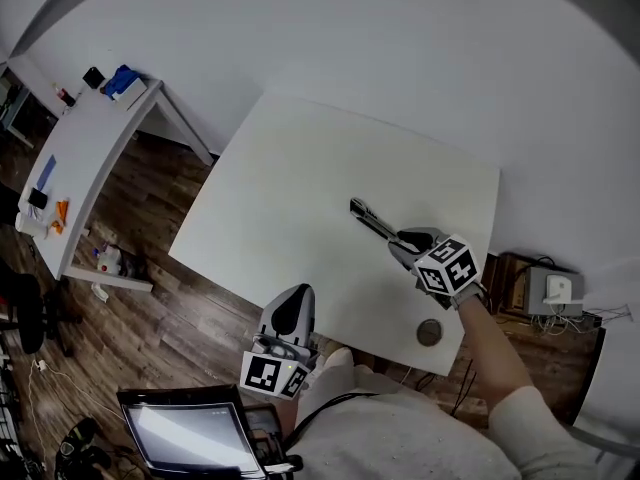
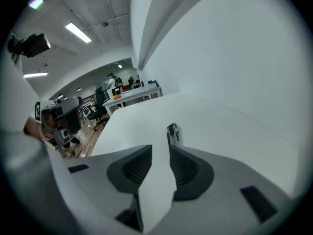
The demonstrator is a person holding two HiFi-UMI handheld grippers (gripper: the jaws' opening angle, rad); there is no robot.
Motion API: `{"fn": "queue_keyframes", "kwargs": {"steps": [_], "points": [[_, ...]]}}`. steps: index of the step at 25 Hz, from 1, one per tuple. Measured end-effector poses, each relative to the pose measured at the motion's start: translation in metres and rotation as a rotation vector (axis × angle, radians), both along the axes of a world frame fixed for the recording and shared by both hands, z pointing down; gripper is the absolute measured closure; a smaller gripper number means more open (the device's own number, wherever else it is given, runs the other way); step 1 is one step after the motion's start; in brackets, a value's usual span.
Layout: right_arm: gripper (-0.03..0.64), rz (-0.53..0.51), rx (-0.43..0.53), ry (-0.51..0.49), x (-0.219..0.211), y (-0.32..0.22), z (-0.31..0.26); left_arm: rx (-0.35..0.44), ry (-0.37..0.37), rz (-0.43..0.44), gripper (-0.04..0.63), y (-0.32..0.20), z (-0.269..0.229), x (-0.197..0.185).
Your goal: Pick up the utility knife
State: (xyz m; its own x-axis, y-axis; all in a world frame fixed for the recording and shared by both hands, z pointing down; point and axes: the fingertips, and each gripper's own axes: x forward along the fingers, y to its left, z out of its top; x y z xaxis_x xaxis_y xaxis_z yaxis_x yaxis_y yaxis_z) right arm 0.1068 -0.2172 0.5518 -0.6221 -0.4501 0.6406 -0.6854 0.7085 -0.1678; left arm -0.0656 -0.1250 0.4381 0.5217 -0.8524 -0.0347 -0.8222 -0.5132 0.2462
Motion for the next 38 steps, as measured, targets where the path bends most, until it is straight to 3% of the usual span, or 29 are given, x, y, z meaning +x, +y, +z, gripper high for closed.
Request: {"fn": "queue_keyframes", "kwargs": {"steps": [6, 18, 30, 38], "points": [[0.504, -0.074, -0.038, 0.106, -0.015, -0.031, 0.027, -0.02, 0.026, 0.011, 0.588, -0.016, 0.018, 0.004], [0.466, -0.085, -0.08, 0.153, -0.036, -0.063, 0.057, 0.0, 0.026, 0.077, 0.588, -0.048, 0.045, 0.03], [0.434, -0.106, -0.164, 0.19, -0.048, -0.07, 0.072, 0.037, 0.033, 0.06, 0.588, -0.061, 0.057, 0.033], [0.436, -0.113, -0.132, 0.284, -0.046, -0.073, 0.076, 0.058, 0.046, 0.055, 0.588, -0.066, 0.053, 0.032]]}}
